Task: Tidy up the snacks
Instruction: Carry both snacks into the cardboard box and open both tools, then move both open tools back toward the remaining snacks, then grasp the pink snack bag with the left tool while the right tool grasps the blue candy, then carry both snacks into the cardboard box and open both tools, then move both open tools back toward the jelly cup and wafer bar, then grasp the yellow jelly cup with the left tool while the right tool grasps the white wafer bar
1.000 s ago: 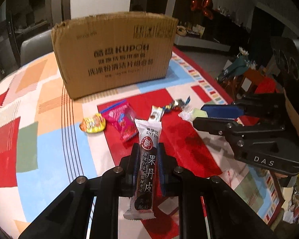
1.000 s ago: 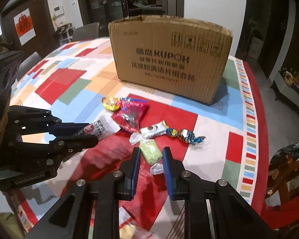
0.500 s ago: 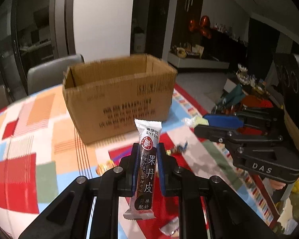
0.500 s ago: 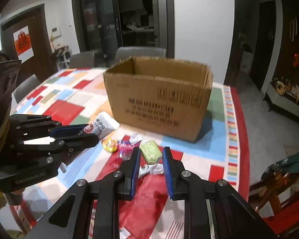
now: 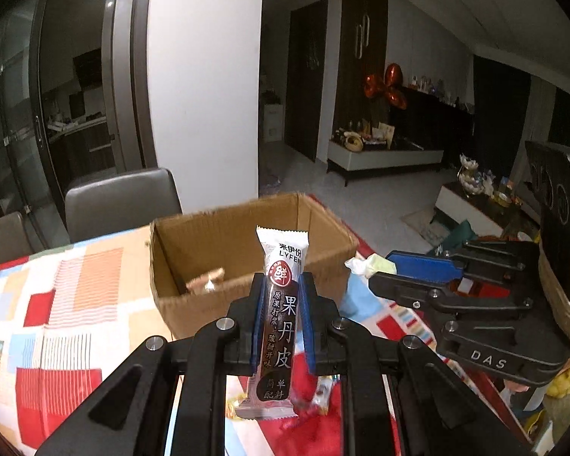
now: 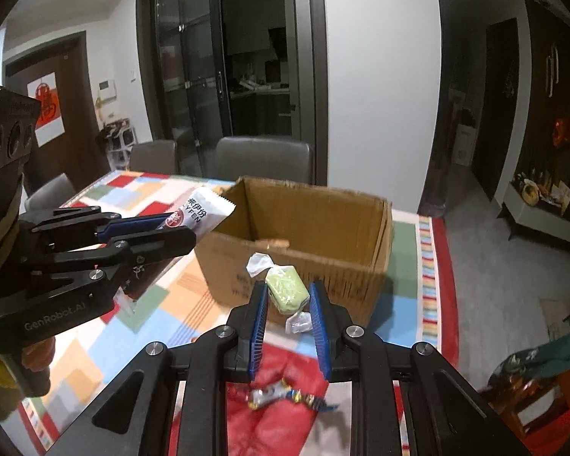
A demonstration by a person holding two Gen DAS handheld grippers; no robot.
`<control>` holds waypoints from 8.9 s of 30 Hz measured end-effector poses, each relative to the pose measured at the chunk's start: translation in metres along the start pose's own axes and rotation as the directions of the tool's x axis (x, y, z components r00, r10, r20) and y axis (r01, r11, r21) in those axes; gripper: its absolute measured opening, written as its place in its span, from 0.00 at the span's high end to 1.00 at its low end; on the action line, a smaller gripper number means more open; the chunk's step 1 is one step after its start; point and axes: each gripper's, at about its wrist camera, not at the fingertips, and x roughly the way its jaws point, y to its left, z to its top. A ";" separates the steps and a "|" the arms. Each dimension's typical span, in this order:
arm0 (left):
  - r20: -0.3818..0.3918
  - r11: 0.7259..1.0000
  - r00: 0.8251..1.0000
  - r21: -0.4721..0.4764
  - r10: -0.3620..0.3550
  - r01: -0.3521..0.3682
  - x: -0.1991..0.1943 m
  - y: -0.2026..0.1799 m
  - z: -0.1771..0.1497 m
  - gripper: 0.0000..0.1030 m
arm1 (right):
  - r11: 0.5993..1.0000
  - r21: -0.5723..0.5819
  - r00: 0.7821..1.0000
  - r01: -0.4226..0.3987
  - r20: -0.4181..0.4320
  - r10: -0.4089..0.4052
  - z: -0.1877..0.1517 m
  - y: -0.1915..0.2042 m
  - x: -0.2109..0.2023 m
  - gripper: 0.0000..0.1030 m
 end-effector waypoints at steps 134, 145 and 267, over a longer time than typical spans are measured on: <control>-0.287 0.965 0.957 -0.260 -0.033 -0.044 0.099 -0.002 -0.155 0.68 | 0.985 0.171 0.969 -0.015 -0.240 0.057 -0.139 -0.024 0.091 0.69; -0.194 0.971 0.980 -0.238 -0.038 -0.010 0.055 -0.009 -0.134 0.68 | 0.988 0.154 0.986 -0.020 -0.161 0.045 -0.119 -0.012 0.054 0.69; -0.305 0.981 0.952 -0.182 0.005 -0.063 0.107 0.055 -0.170 0.61 | 0.950 0.243 0.948 0.194 -0.296 -0.117 -0.138 0.035 0.116 0.71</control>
